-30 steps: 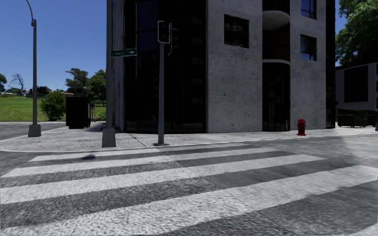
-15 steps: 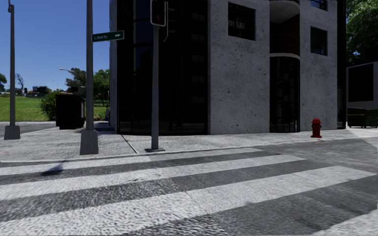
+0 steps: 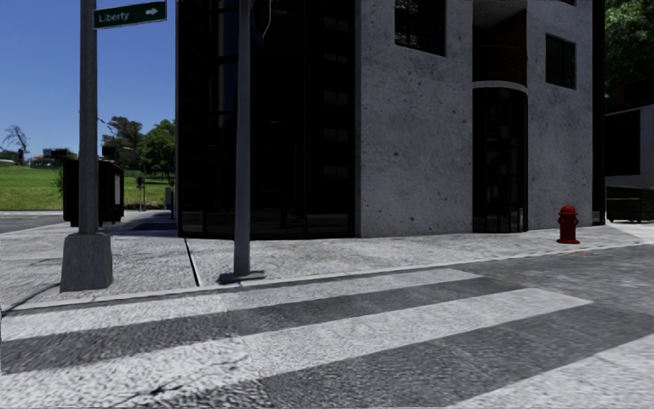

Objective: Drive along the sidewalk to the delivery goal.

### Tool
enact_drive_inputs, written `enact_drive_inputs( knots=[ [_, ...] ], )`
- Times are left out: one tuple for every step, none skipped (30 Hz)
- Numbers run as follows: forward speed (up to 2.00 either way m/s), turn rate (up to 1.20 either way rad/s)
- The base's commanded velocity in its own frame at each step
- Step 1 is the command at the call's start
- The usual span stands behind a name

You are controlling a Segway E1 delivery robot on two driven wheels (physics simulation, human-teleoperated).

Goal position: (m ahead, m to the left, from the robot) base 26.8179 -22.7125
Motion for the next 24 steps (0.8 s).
enact_drive_inputs(
  knots=[
    [2.0,-0.33],
    [2.0,-0.36],
    [2.0,-0.38],
    [2.0,-0.38],
    [2.0,-0.38],
    [2.0,-0.38],
    [2.0,-0.38],
    [2.0,-0.38],
    [2.0,-0.38],
    [2.0,-0.38],
    [2.0,-0.38],
    [2.0,-0.38],
    [2.0,-0.38],
    [2.0,-0.38],
    [2.0,-0.38],
    [2.0,-0.38],
    [2.0,-0.38],
    [2.0,-0.38],
    [2.0,-0.38],
    [2.0,-0.38],
    [2.0,-0.38],
    [2.0,-0.3],
    [2.0,-0.3],
    [2.0,-0.03]
  ],
)
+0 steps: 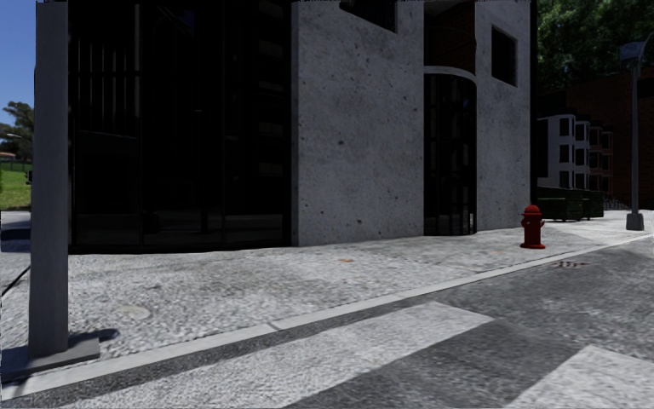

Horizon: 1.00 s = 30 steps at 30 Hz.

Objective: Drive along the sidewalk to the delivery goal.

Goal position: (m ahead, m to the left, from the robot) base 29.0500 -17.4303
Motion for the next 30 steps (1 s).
enact_drive_inputs(
  knots=[
    [2.0,0.0],
    [2.0,0.0],
    [2.0,0.0],
    [2.0,0.0],
    [2.0,0.0],
    [2.0,0.0],
    [2.0,0.0],
    [2.0,0.0],
    [2.0,0.0],
    [2.0,0.0],
    [2.0,0.0],
    [2.0,0.0],
    [2.0,0.0],
    [2.0,0.0],
    [2.0,0.0],
    [2.0,0.0],
    [2.0,0.0],
    [2.0,0.0],
    [2.0,0.0],
    [2.0,-0.08],
    [2.0,-0.13],
    [2.0,-0.13],
    [2.0,-0.15],
    [2.0,-0.16],
    [2.0,-0.16],
    [2.0,-0.16],
    [2.0,-0.16],
    [1.98,-0.16],
    [1.89,-0.17],
    [1.89,-0.17]
  ],
)
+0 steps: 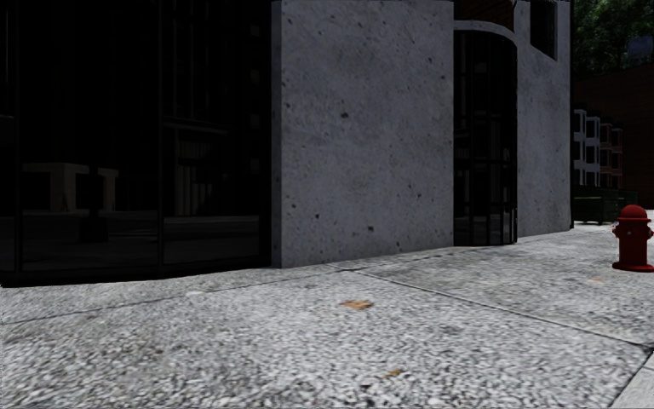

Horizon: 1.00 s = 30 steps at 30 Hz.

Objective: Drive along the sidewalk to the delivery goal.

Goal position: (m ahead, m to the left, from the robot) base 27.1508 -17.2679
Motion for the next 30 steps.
enact_drive_inputs(
  knots=[
    [1.74,-0.19],
    [1.61,-0.2],
    [1.61,-0.2],
    [1.54,-0.2],
    [1.4,-0.21],
    [1.32,-0.27],
    [1.32,-0.27],
    [1.31,-0.39],
    [1.3,-0.44],
    [1.3,-0.45],
    [1.3,-0.45],
    [1.3,-0.45],
    [1.3,-0.46],
    [1.3,-0.46],
    [1.3,-0.46],
    [1.3,-0.46],
    [1.3,-0.46],
    [1.3,-0.46],
    [1.3,-0.46],
    [1.3,-0.46],
    [1.3,-0.46],
    [1.3,-0.46],
    [1.3,-0.46],
    [1.3,-0.46],
    [1.3,-0.46],
    [1.3,-0.46],
    [1.3,-0.46],
    [1.3,-0.46],
    [1.3,-0.46],
    [1.3,-0.46]
  ],
)
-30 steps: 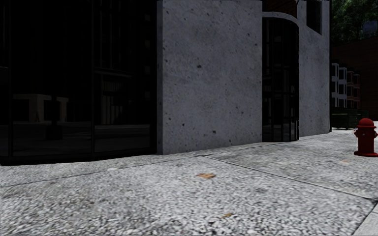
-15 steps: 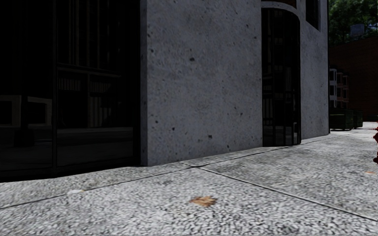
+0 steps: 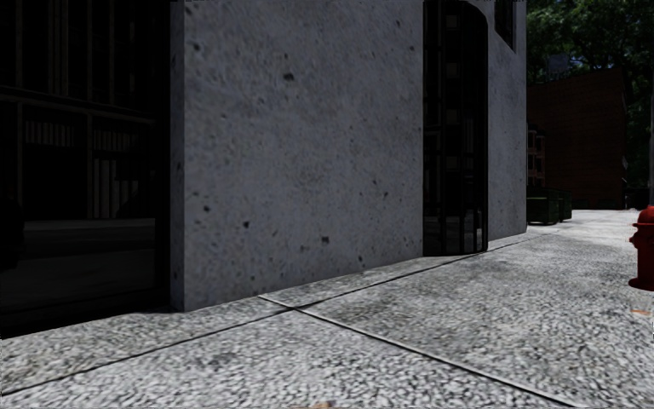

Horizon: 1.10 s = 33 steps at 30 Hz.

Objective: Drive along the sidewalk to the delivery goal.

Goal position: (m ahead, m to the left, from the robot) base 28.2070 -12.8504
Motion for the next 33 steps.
enact_drive_inputs(
  knots=[
    [1.3,-0.46],
    [1.3,-0.46],
    [1.3,-0.46],
    [1.3,-0.46],
    [2.0,-0.46],
    [2.0,-0.46],
    [2.0,-0.46],
    [2.0,-0.46],
    [2.0,-0.46],
    [2.0,-0.46],
    [2.0,-0.46],
    [2.0,-0.46],
    [2.0,-0.46],
    [2.0,-0.46],
    [2.0,-0.46],
    [2.0,-0.46],
    [2.0,-0.46],
    [2.0,-0.46],
    [2.0,-0.46],
    [2.0,-0.46],
    [2.0,-0.46],
    [2.0,-0.46],
    [2.0,-0.47],
    [2.0,-0.53],
    [2.0,-0.68],
    [2.0,-0.68],
    [2.0,-0.76],
    [2.0,-0.78],
    [2.0,-0.78],
    [2.0,-0.79],
    [2.0,-0.79],
    [2.0,-0.79],
    [2.0,-0.79]
  ],
)
